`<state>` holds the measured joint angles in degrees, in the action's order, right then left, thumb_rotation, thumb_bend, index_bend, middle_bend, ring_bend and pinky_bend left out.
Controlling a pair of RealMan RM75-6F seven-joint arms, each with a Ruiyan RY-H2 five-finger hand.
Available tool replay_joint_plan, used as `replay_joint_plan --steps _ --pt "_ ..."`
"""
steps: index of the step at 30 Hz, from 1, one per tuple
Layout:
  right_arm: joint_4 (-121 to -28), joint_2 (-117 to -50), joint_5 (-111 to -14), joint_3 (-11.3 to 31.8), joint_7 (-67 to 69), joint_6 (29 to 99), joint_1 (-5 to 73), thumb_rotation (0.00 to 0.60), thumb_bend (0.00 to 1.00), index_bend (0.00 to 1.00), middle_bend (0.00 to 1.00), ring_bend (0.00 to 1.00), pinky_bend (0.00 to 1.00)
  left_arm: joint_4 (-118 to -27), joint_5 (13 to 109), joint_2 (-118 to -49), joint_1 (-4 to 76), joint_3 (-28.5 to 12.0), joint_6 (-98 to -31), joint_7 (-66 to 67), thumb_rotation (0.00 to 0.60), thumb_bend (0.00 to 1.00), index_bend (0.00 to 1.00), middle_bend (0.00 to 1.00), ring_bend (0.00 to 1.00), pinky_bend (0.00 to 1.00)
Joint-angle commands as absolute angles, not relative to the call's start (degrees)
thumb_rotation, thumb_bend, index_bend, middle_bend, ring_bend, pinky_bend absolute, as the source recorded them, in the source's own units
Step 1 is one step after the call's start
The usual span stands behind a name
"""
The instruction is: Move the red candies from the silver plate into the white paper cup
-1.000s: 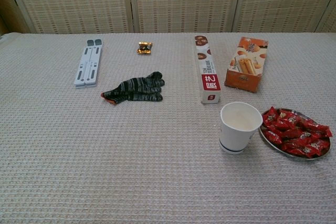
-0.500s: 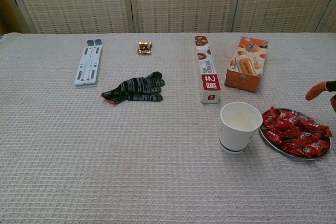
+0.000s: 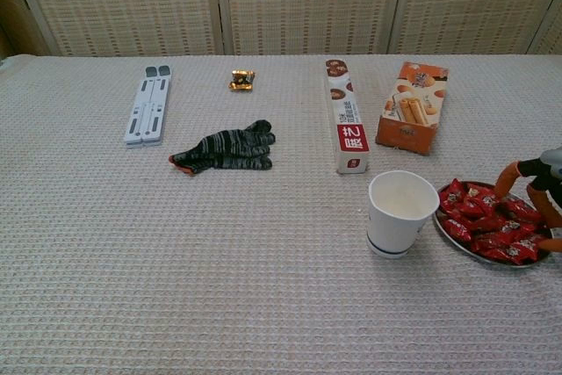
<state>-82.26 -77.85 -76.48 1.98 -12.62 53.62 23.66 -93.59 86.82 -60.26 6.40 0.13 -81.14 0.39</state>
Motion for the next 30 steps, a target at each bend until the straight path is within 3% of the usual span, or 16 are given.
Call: replay_joint_plan --steps 1,18,25,30 --pt "-81.36 -78.52 -76.81 1.70 -11.98 53.71 23.82 0.600 0.18 0.36 0.66 0.62 0.87 -93.61 86.85 -60.21 6.41 0.15 -81.12 0.36 0.600 0.64 0.29 0.34 0.22 0.23" --pt "-75.38 -81.23 -81.07 0.71 -4.79 57.61 23.31 0.600 0.33 0.68 0.73 0.69 0.95 -93.72 87.36 -59.93 6.49 0.44 -80.97 -0.12 0.600 0.64 0.29 0.35 0.22 0.23" --pt "-77.21 -79.95 -83.31 0.37 -3.46 60.80 22.61 0.600 0.34 0.71 0.74 0.70 0.96 -93.78 87.47 -59.78 6.59 0.60 -80.66 -0.42 0.600 0.64 0.29 0.35 0.22 0.23" --pt "-85.12 -75.64 -84.97 0.47 -5.00 63.69 22.14 0.600 0.35 0.71 0.74 0.70 0.96 -93.90 87.43 -59.69 6.60 0.64 -80.59 -0.44 0.600 0.64 0.29 0.35 0.22 0.23"
